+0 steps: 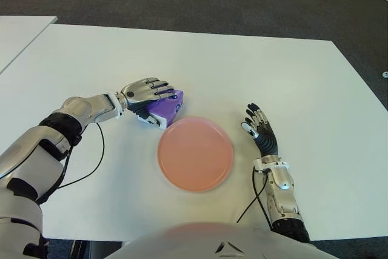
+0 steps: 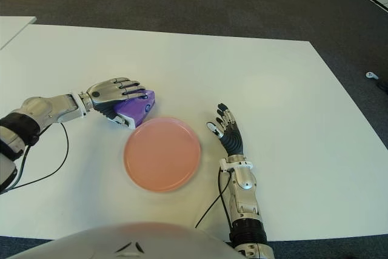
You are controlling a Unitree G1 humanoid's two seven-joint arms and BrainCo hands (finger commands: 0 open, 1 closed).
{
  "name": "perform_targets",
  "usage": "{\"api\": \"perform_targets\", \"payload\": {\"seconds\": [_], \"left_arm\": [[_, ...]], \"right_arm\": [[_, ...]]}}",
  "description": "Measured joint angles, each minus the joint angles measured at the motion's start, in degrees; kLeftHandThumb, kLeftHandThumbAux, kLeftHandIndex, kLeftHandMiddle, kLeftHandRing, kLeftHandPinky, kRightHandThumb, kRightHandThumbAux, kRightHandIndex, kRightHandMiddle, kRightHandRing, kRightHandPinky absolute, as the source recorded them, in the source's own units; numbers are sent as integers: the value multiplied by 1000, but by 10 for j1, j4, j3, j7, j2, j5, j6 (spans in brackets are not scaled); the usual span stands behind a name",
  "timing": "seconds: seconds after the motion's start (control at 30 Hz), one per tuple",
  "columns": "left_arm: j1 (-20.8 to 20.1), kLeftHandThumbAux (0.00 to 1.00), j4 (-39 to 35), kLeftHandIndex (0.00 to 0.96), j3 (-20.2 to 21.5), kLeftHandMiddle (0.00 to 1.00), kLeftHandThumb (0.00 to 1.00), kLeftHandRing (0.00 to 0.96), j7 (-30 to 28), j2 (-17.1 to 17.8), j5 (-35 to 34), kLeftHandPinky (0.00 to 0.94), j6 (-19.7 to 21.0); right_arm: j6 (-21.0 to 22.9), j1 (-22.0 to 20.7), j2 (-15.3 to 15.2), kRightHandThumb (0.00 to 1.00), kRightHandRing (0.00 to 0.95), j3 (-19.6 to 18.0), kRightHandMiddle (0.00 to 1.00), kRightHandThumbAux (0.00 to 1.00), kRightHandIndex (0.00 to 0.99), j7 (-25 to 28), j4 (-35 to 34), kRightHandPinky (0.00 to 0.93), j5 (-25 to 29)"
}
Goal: Put the tissue paper into the plate.
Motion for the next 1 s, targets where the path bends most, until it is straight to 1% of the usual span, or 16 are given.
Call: {"api": "perform_targets", "payload": {"seconds": [0.17,0.4,0.77,1.0], "left_arm": [[-2,214,2,0,-4,0,210,0,0,0,0,0,2],[-8,200,6,0,-23,0,202,0,17,0,8,0,22],[-11,199,17,0,-67,0,187,0,83,-11,51,0,95],[-12,220,35,0,-86,0,174,0,120,-21,57,0,121]], "right_arm": [[0,9,0,0,0,1,2,564,0,0,-8,0,-1],[2,18,-1,0,0,1,0,568,0,-1,-18,0,-3],[12,29,-3,0,0,3,0,571,0,-2,-33,0,-5],[13,29,-4,2,0,3,0,581,0,-3,-34,0,-6]]}}
